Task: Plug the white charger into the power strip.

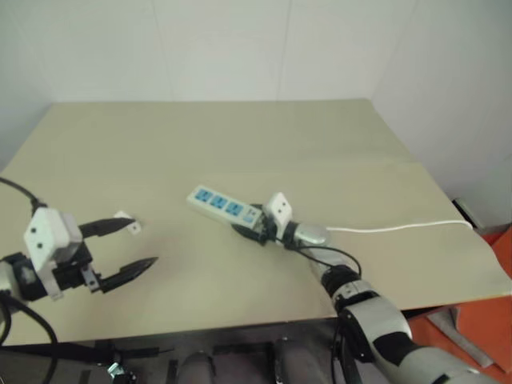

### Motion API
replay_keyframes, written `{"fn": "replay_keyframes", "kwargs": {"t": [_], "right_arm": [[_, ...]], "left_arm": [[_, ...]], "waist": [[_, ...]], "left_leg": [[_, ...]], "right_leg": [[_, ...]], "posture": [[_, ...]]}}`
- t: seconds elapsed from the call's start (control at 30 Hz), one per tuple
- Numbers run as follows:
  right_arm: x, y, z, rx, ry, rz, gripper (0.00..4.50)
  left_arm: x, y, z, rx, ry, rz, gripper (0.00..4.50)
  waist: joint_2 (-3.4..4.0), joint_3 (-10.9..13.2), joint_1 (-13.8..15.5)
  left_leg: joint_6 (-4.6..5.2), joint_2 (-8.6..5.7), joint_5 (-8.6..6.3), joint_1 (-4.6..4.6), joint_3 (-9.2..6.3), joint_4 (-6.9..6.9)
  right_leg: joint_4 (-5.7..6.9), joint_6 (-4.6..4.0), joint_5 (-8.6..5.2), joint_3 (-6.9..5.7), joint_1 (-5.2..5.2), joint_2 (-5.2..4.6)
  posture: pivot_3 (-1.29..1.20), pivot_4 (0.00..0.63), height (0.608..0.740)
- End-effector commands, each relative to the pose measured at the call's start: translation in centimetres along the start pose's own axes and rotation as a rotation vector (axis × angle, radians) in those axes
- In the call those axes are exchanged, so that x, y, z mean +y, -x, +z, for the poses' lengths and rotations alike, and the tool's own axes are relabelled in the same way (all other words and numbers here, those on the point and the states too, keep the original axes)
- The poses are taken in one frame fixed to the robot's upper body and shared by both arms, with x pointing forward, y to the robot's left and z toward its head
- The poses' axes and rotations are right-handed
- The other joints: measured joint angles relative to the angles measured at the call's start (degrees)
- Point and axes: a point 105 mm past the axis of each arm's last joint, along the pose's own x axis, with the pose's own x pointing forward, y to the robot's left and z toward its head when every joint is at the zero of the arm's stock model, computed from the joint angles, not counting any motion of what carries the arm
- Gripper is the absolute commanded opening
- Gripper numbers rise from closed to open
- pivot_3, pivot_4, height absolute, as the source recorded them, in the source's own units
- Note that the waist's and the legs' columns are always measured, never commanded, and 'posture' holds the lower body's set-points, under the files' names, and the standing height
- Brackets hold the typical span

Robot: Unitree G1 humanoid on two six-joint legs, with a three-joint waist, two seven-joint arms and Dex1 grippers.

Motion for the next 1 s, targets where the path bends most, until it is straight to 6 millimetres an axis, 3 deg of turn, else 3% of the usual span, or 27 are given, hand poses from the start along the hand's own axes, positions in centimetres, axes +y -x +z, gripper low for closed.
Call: {"fn": "replay_keyframes", "kwargs": {"t": [0.03,0.17,0.43,0.67,1.0], "right_arm": [[1.2,0.3,-1.2,0.010,-0.023,0.046,3.43],[1.9,0.7,1.0,-0.098,0.004,0.155,3.43],[3.9,3.0,2.4,-0.137,0.098,0.407,3.43],[5.3,3.8,1.9,-0.089,0.128,0.562,3.43],[6.0,3.1,0.9,-0.042,0.132,0.606,3.43]], "left_arm": [[0.1,0.6,1.2,-0.007,-0.051,0.013,4.50],[0.3,0.8,1.1,0.007,-0.052,0.017,4.50],[0.7,1.2,1.4,0.020,-0.065,0.017,4.50],[0.9,1.9,1.4,0.043,-0.078,0.031,4.50],[0.9,2.4,1.1,0.078,-0.078,0.028,4.50]], "waist": [[0.00,0.0,0.0],[0.05,0.0,0.2],[0.13,0.2,0.2],[0.24,0.2,0.2],[0.23,0.2,0.0]], "left_leg": [[0.00,0.00,0.00,0.00,0.01,-0.01],[0.00,0.00,0.00,-0.19,0.06,-0.07],[-0.02,-0.01,-0.01,-1.10,0.09,-0.01],[-0.02,0.00,-0.01,-1.10,0.13,-0.01],[-0.02,0.01,-0.01,-1.00,0.16,-0.01]], "right_leg": [[0.00,0.00,0.00,0.01,-0.02,0.00],[-0.02,-0.03,-0.03,0.03,-0.20,0.00],[0.05,-0.27,0.14,0.06,-1.09,0.01],[0.06,-0.21,0.11,0.10,-1.15,0.06],[0.09,-0.12,0.07,0.18,-1.12,0.11]], "posture": [[0.00,0.150,0.740],[0.00,0.150,0.740],[0.00,0.150,0.740],[0.00,0.150,0.740],[0.00,0.150,0.740]]}}
